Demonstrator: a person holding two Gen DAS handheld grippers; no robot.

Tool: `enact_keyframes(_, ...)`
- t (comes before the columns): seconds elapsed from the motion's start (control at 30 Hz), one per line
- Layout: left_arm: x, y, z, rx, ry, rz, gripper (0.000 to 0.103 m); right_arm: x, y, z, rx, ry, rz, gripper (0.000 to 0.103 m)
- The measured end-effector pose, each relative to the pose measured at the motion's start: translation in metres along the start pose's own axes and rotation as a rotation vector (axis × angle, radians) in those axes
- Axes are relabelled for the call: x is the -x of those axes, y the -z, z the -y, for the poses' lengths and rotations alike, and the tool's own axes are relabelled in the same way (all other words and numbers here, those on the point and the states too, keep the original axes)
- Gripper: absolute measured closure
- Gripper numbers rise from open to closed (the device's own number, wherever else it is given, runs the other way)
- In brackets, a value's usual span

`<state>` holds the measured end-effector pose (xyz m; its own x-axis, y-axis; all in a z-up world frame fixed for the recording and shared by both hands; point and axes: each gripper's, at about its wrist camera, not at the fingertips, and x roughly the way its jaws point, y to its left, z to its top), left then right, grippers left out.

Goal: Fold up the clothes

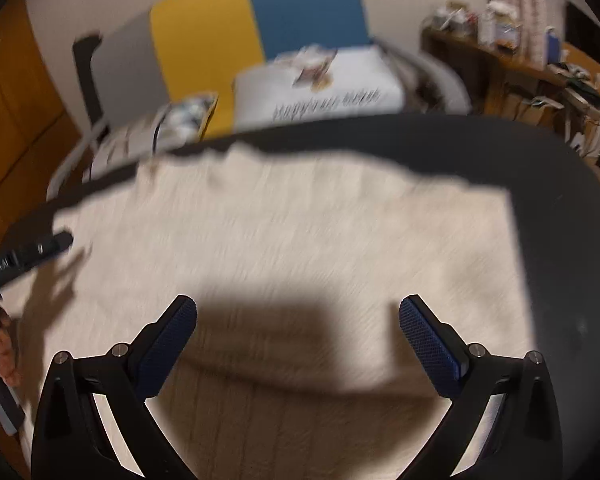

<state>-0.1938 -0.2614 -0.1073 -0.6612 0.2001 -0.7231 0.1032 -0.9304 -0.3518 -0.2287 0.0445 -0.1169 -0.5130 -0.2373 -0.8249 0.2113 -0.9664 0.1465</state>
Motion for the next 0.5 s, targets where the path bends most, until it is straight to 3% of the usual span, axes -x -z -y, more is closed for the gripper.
enact_keyframes(0.1, 0.012, 0.013, 0.005, -0.024, 0.002, -0.015, 0.076, -0.002, -0.001, -0.012, 0.068, 0.073, 0.002, 0.0)
enact_keyframes(0.3, 0.035, 0.039, 0.015, -0.073, 0.007, -0.045, 0.075, 0.063, 0.02, -0.015, -0.02, -0.067, 0.081, 0.0)
enact_keyframes(0.37, 0.043, 0.047, 0.018, -0.09, 0.009, -0.055, 0.075, 0.071, 0.034, -0.014, -0.024, -0.079, 0.051, 0.0)
enact_keyframes(0.47, 0.03, 0.074, 0.013, -0.132, -0.058, -0.138, 0.076, 0.072, 0.061, -0.009, -0.025, -0.06, -0.019, 0.0)
enact_keyframes(0.5, 0.032, 0.078, 0.012, -0.145, -0.071, -0.133, 0.077, 0.069, 0.069, -0.006, -0.024, -0.052, -0.042, 0.0)
